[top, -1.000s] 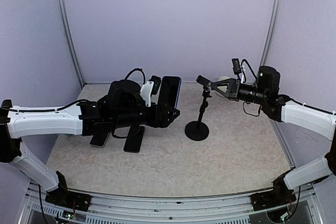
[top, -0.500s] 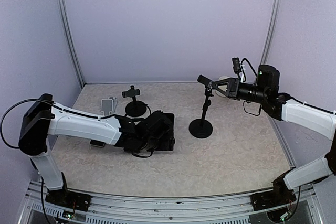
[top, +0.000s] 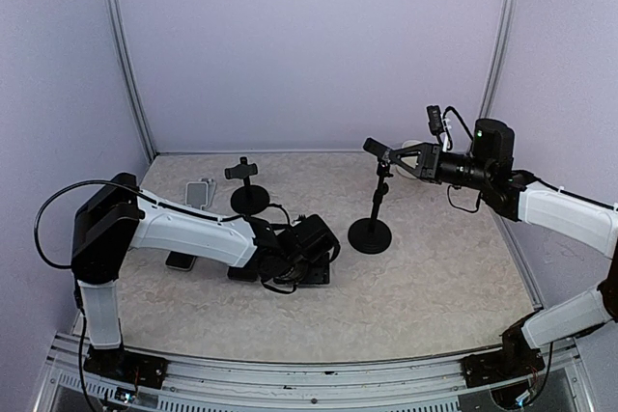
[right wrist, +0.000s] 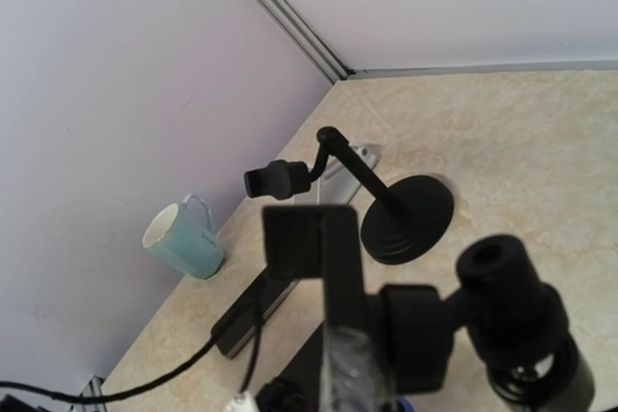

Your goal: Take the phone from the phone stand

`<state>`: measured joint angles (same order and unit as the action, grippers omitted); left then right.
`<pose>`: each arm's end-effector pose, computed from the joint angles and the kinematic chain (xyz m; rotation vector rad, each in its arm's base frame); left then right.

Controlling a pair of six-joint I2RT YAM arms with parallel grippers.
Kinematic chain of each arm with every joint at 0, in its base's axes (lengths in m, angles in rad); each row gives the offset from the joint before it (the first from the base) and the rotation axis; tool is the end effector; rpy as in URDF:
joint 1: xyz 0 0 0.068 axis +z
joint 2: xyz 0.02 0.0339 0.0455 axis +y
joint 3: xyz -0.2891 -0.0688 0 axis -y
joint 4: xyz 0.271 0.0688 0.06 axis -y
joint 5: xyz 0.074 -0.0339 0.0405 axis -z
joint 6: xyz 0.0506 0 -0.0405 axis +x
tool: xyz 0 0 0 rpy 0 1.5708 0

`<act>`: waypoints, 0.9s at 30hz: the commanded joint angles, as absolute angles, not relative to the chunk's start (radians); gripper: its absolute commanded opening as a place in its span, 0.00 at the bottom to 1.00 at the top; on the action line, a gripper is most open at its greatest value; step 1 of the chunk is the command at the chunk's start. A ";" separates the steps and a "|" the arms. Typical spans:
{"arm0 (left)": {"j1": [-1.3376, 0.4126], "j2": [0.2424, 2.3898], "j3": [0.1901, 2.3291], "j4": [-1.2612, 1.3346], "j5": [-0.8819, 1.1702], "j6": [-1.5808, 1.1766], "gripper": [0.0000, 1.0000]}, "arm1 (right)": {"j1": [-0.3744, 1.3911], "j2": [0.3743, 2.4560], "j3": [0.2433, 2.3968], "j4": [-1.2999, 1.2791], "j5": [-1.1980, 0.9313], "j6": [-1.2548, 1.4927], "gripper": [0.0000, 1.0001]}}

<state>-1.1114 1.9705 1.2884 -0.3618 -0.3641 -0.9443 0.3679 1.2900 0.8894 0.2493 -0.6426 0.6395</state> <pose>0.2120 -0.3879 0.1507 0.0864 2.5451 -0.3454 0.2933 0.1456 0.3236 -0.2661 1.8522 1.2704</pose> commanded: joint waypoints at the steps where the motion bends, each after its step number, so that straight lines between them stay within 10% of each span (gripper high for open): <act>1: -1.116 2.007 1.332 -0.377 -0.360 -0.966 0.14 | 0.359 1.259 0.933 0.307 -0.637 0.611 0.00; 27: -1.138 2.063 1.383 -0.422 -0.335 -0.949 0.80 | 0.359 1.285 0.942 0.329 -0.652 0.623 0.00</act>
